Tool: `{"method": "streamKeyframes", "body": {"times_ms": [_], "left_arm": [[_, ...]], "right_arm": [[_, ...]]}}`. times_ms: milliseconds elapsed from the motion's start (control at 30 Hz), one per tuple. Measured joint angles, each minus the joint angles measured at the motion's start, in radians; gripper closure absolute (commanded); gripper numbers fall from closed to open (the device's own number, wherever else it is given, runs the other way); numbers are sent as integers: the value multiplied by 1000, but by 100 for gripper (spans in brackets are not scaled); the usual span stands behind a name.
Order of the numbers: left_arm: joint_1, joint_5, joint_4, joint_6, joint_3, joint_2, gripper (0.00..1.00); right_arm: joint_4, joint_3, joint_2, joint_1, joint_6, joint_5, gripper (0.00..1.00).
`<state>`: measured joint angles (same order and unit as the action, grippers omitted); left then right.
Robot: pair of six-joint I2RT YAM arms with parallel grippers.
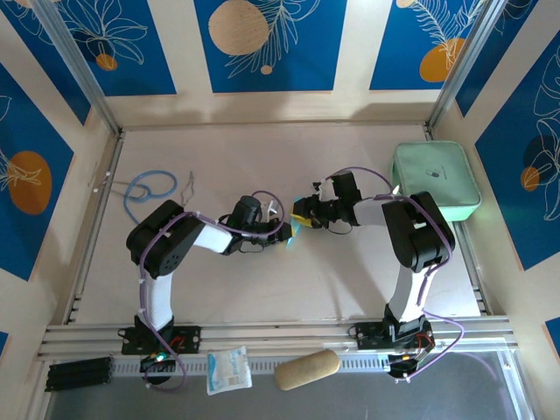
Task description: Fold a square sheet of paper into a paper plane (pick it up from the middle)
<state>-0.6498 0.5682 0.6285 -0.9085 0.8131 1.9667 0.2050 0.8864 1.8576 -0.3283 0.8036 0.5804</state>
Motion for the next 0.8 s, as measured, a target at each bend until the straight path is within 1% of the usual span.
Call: {"method": "streamKeyframes", "body": {"times_ms": [200,467,800], "left_arm": [[2,0,-40,0,17,0,84],[2,5,-68,-1,31,0,81],[2,5,-100,0,43,0,82]], "right_arm": [[-27,10,4,0,-12,-2,58],[-42,17,37,0,-13,-4,57],[-60,39,45,-6,-16,-4,57]]}}
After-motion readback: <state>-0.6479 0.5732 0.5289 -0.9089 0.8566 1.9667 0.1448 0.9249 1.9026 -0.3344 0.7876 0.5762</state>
